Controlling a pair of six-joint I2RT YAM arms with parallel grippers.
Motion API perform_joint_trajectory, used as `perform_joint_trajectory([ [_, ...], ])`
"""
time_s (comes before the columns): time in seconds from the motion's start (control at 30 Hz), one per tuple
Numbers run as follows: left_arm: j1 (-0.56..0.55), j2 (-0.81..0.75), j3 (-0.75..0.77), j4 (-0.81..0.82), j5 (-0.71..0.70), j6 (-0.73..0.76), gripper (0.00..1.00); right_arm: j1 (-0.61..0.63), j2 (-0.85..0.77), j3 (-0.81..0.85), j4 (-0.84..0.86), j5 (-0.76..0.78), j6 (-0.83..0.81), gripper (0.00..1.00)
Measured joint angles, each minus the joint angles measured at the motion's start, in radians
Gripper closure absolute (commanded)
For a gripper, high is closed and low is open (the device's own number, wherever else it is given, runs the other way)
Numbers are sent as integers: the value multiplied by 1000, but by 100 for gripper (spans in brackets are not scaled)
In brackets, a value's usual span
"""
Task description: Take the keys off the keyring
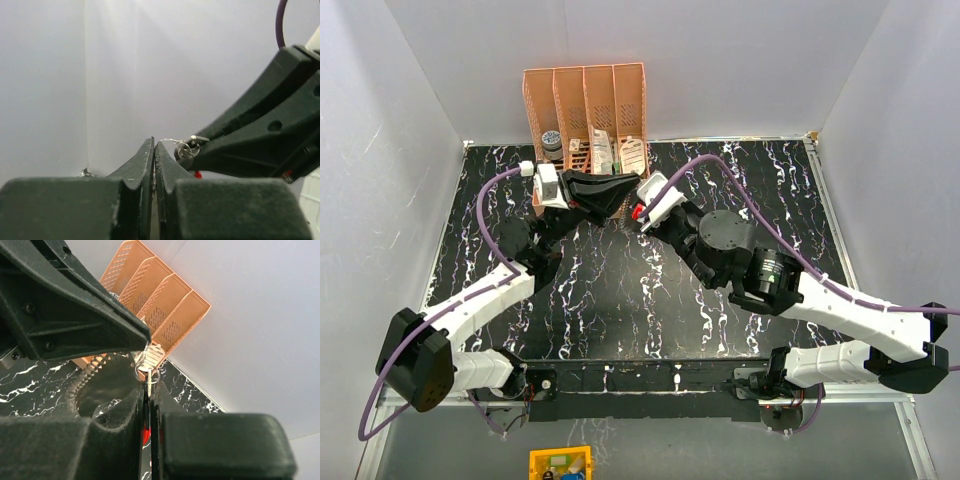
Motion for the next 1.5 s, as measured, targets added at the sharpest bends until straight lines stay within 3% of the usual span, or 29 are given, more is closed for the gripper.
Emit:
perform_joint_trajectory([
  [0.37, 8, 34, -2, 109, -76, -80, 100, 0, 27, -43, -4, -18, 37, 100],
  [0.57, 8, 29, -2, 74, -82, -83, 99, 0, 39, -43, 1, -21, 35, 100],
  [0.63, 8, 10, -6, 31, -100, -64, 85, 0, 38, -43, 0, -20, 30, 100],
  [0.73, 8, -42, -13, -51, -130, -20, 71, 0, 36, -43, 0, -16, 23, 100],
  [0.8, 8, -80, -15, -108, -145, 15, 55, 0, 31, -43, 0, -10, 20, 100],
  [0.87, 9, -117, -15, -166, -150, 58, 49, 0, 22, -43, 0, -3, 19, 100],
  [1.17, 9, -157, 6, -419, -29, 253, 55, 0, 0, -43, -2, 6, 19, 100],
  [1.5, 9, -157, 7, -414, 144, 357, 61, 0, 0, -43, -3, 5, 30, 100],
])
